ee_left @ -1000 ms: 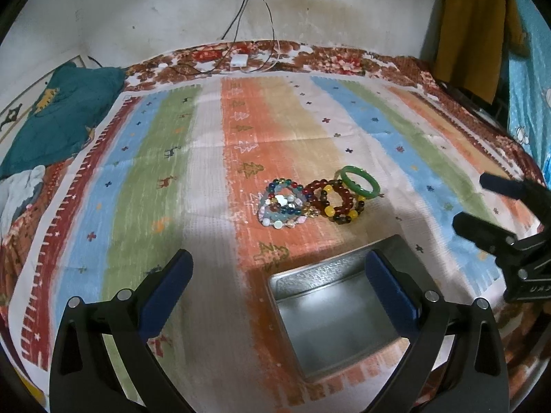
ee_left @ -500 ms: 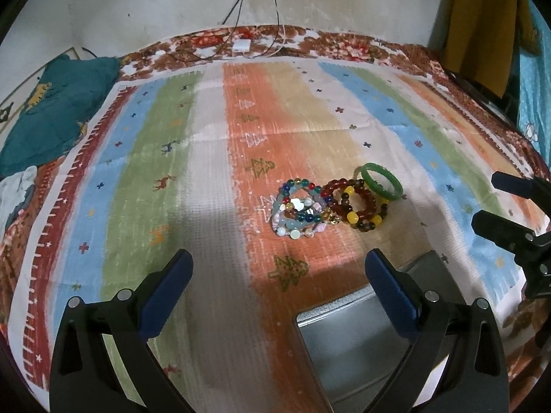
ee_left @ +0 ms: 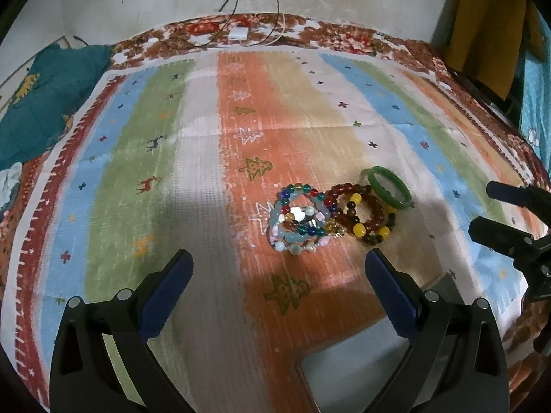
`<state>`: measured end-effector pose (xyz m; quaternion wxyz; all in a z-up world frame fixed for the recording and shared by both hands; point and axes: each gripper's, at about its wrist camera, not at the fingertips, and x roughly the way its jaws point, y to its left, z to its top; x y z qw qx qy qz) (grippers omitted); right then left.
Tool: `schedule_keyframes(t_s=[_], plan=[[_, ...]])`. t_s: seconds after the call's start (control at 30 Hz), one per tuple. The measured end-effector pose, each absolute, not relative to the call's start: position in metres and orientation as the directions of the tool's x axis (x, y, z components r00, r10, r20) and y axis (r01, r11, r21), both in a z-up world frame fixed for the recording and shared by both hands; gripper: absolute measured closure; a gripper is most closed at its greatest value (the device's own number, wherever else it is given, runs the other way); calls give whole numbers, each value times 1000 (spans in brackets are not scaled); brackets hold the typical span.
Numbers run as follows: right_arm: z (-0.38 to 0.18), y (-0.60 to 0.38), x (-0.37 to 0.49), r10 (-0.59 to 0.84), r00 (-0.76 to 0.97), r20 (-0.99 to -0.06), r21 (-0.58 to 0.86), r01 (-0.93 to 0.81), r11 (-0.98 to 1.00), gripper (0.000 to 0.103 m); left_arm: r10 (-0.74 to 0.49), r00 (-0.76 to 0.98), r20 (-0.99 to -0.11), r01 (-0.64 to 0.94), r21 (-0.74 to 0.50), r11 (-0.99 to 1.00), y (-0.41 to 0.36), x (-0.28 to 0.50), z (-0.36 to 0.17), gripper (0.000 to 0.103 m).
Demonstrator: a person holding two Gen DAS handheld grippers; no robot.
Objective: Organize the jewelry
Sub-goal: 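Move both open grippers down toward the bracelet cluster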
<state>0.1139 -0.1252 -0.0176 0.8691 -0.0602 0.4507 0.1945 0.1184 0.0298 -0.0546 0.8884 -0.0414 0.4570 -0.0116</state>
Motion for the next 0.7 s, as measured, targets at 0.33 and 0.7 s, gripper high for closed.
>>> schedule_keyframes(t_s=[0.33, 0.7], plan=[[-27, -121, 140, 309, 471, -827, 120, -389, 914, 4, -73, 549, -833, -18, -99, 995, 36, 141, -68, 6], [-43, -117, 162, 325, 411, -852, 166, -375, 912, 4, -87, 527, -846, -17, -113, 993, 40, 163, -79, 6]])
